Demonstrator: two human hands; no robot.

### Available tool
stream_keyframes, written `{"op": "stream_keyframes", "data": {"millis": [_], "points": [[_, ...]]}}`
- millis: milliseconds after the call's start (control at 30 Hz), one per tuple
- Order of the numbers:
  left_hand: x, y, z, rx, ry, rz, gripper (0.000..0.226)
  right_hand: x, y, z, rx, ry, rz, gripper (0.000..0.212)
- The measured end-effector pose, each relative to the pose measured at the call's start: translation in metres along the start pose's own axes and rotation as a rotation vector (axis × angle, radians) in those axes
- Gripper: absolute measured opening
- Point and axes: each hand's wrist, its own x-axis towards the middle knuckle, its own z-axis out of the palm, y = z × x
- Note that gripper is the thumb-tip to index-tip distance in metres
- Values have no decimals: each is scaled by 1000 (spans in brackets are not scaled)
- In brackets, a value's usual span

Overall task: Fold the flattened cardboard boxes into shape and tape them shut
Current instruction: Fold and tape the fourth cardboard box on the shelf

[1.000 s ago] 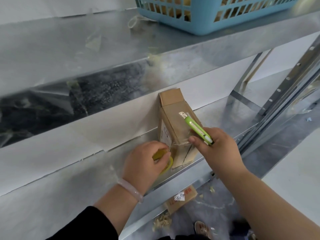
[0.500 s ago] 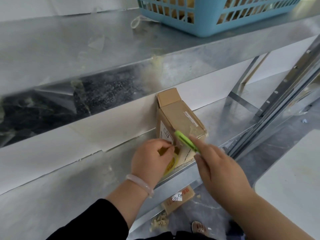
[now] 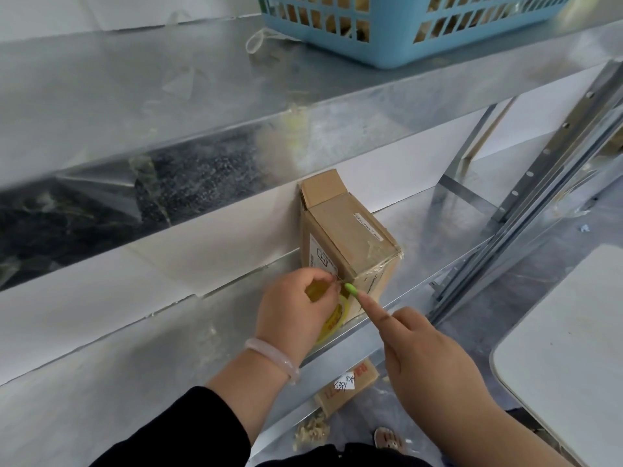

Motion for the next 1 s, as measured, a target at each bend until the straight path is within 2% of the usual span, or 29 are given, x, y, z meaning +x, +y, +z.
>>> {"op": "stream_keyframes", "data": {"millis": [67, 200, 400, 700, 1000], "points": [[0, 1, 0, 7, 8, 7, 18, 0, -3, -6, 18, -80, 39, 93], [2, 3, 1, 17, 14, 19, 17, 5, -8, -15, 26, -203, 115, 94], [3, 4, 1, 50, 13, 35, 15, 5, -11, -14, 38, -210, 139, 91], [5, 3, 2, 39, 15, 40, 14, 4, -11, -11, 3, -244, 163, 99], [10, -2, 3, 14, 10, 76, 12, 9, -13, -14, 4, -217, 161, 94]]}}
